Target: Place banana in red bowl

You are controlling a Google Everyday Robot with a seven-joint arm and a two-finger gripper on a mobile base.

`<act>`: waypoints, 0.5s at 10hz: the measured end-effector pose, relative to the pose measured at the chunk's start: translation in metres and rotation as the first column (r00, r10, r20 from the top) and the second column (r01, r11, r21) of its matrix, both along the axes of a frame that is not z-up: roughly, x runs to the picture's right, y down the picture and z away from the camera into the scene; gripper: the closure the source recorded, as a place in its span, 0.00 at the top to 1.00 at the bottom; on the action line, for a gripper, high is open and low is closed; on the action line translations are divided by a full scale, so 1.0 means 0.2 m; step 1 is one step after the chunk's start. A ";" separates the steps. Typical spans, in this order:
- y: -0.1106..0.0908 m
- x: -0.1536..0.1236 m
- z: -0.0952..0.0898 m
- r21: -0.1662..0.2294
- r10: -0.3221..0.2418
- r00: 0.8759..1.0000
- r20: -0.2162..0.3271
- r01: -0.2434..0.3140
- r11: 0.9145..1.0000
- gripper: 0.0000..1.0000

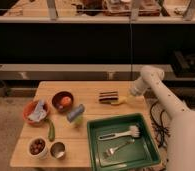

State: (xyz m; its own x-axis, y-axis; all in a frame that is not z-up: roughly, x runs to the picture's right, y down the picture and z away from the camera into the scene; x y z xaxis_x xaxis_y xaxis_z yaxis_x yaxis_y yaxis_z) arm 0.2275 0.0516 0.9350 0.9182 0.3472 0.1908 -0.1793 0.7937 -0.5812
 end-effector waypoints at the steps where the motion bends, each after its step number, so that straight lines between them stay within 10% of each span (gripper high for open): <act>1: -0.05 0.02 -0.07 0.026 0.008 1.000 -0.011 -0.008 1.000 0.04; 5: -0.36 0.01 -0.50 0.155 0.013 0.999 -0.034 -0.008 0.988 0.04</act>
